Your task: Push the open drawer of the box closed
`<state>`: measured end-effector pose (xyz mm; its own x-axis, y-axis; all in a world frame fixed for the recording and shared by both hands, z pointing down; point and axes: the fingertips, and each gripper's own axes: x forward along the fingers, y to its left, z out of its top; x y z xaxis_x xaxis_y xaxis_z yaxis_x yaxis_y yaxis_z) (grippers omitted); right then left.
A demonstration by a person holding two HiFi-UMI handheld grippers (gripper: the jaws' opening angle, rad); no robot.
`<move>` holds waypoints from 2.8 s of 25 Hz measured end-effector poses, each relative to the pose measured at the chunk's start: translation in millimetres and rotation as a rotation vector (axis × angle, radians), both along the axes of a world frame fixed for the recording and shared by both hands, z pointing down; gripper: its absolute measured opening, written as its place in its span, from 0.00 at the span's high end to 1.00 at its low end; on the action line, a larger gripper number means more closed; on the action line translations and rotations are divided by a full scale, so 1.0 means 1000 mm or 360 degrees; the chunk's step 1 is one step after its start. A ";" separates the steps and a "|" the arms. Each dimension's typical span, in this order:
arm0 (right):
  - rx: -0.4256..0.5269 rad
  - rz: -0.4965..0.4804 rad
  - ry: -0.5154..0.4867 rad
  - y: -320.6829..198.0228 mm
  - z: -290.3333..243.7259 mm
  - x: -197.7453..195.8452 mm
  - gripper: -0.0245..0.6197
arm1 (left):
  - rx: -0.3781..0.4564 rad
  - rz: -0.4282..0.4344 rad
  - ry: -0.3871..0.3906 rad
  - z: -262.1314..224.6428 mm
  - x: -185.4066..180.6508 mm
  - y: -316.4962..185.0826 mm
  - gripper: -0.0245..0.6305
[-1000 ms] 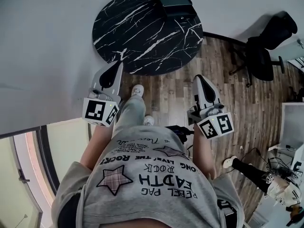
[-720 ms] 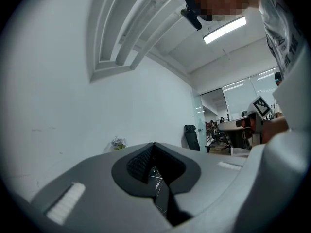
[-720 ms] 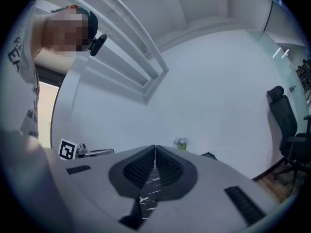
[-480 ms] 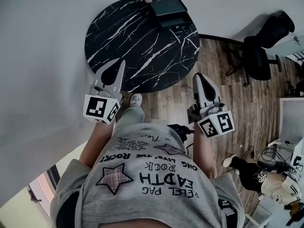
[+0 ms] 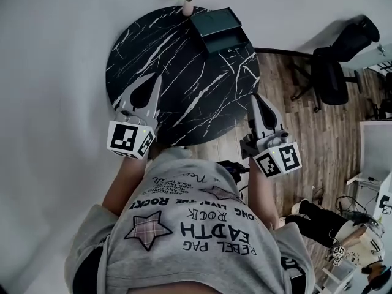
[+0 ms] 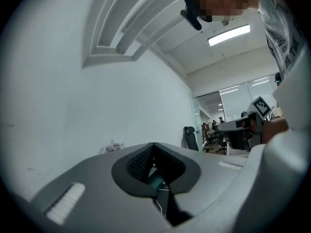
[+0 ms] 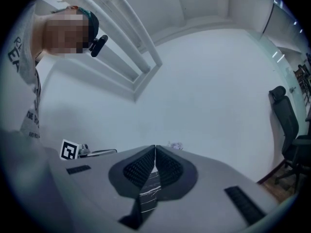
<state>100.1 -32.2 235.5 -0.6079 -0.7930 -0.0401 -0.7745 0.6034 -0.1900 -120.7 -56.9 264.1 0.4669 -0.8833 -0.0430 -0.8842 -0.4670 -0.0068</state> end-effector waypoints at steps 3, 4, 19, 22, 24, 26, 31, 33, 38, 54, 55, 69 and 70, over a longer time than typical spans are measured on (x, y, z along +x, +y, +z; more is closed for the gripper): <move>-0.0007 0.0022 0.0002 -0.023 0.003 -0.011 0.94 | -0.0004 0.0020 0.0010 0.004 -0.011 -0.024 0.95; -0.0015 0.0031 0.0001 -0.030 0.005 -0.015 0.94 | -0.0008 0.0027 0.0016 0.006 -0.014 -0.031 0.95; -0.0114 0.0167 0.0008 -0.087 0.016 -0.027 0.94 | -0.0085 0.0144 0.0057 0.028 -0.027 -0.089 0.95; -0.0127 0.0175 0.0006 -0.093 0.018 -0.022 0.94 | -0.0100 0.0139 0.0057 0.030 -0.025 -0.092 0.95; -0.0132 0.0165 -0.0003 -0.097 0.020 -0.019 0.94 | -0.0109 0.0130 0.0050 0.032 -0.023 -0.094 0.95; -0.0132 0.0144 -0.0012 -0.105 0.022 -0.017 0.94 | -0.0114 0.0116 0.0042 0.034 -0.020 -0.098 0.95; -0.0128 0.0074 -0.0026 -0.131 0.021 -0.011 0.94 | -0.0134 0.0079 0.0028 0.039 -0.008 -0.113 0.95; -0.0129 0.0055 -0.0029 -0.143 0.022 -0.006 0.94 | -0.0141 0.0063 0.0027 0.041 -0.003 -0.122 0.95; -0.0158 -0.0008 -0.0022 -0.166 0.032 0.004 0.94 | -0.0138 0.0010 0.0019 0.045 0.009 -0.143 0.95; -0.0300 -0.0102 0.0028 -0.233 0.088 0.038 0.94 | -0.0199 -0.0029 -0.0036 0.087 0.055 -0.214 0.95; -0.0313 -0.0111 0.0034 -0.236 0.091 0.039 0.94 | -0.0203 -0.0029 -0.0037 0.090 0.057 -0.219 0.95; -0.0419 -0.0167 0.0081 -0.282 0.142 0.047 0.94 | -0.0279 -0.0032 -0.0141 0.141 0.084 -0.285 0.95; -0.0426 -0.0161 0.0085 -0.285 0.145 0.047 0.94 | -0.0290 -0.0035 -0.0141 0.145 0.085 -0.289 0.95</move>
<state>147.2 -317.1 380.7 -0.6799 -0.7065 0.1964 -0.7262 0.6118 -0.3135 -35.9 -346.0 409.4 0.4422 -0.8827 0.1590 -0.8939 -0.4482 -0.0023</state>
